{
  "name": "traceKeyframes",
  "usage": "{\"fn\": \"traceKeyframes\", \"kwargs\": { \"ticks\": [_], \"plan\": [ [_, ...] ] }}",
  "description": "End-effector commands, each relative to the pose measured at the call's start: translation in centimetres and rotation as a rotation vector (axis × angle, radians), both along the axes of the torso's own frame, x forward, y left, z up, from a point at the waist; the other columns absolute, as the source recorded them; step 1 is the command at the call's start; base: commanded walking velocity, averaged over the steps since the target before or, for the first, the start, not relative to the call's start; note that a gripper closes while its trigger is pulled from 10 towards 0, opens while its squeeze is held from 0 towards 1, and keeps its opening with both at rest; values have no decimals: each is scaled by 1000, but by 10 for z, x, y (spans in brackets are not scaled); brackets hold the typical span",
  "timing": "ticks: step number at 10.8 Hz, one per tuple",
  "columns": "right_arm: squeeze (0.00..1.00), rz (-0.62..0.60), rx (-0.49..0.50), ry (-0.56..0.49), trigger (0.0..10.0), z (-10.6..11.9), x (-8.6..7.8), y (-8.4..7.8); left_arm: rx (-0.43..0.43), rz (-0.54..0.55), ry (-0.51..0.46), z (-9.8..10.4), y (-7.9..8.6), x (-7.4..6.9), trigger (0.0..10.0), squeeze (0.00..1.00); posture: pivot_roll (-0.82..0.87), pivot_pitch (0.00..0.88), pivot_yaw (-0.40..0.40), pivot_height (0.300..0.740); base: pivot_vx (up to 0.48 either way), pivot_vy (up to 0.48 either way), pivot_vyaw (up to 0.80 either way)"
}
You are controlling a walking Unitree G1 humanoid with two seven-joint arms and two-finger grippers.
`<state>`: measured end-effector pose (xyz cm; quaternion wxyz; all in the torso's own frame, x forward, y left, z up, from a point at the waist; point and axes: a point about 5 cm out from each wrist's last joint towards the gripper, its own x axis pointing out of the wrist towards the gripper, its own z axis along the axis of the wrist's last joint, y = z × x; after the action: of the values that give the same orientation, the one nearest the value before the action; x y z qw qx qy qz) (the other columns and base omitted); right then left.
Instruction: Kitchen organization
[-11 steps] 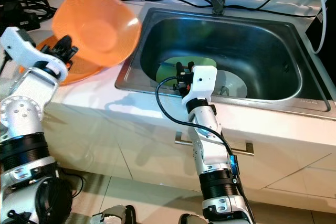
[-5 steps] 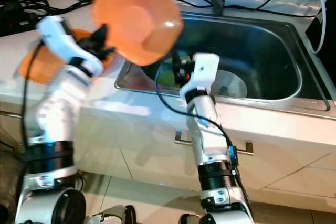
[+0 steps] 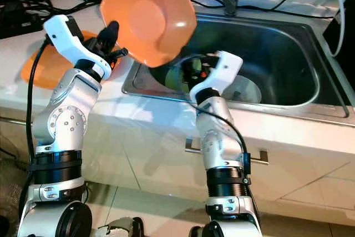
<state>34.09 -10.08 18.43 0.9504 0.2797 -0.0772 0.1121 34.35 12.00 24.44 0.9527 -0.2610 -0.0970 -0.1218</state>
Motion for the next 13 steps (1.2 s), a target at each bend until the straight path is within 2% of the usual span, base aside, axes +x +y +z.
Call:
{"fn": "traceKeyframes", "kwargs": {
  "ticks": [1, 2, 10, 11, 12, 13],
  "plan": [
    [0, 7, 43, 0, 10000, 7, 3, 0, -19, -31, -43, 5, -4, -2, 10000, 0, 81, 63, 24, 740, 0, 0, 0],
    [0, 10, 64, 17, 10000, 5, 4, 0, -37, -54, -53, 6, -5, -3, 10000, 0, 86, 55, 23, 740, 0, 0, 0],
    [0, 59, 194, 58, 10000, 5, 6, 6, 10, -196, -45, -3, -22, -12, 10000, 0, 95, 37, 31, 740, 0, 0, 0],
    [0, 62, 212, 67, 1020, 4, 7, 5, 10, -199, -43, -3, -22, -12, 10000, 0, 95, 37, 31, 740, 0, 0, 0],
    [0, 59, 222, 69, 0, 4, 7, 4, 10, -200, -40, -4, -22, -12, 10000, 0, 95, 42, 31, 740, 0, 0, 0],
    [0, 56, 250, 73, 0, 4, 7, 3, 12, -197, -36, -4, -22, -11, 10000, 0, 95, 42, 31, 740, 0, 0, 0]
  ]
}}
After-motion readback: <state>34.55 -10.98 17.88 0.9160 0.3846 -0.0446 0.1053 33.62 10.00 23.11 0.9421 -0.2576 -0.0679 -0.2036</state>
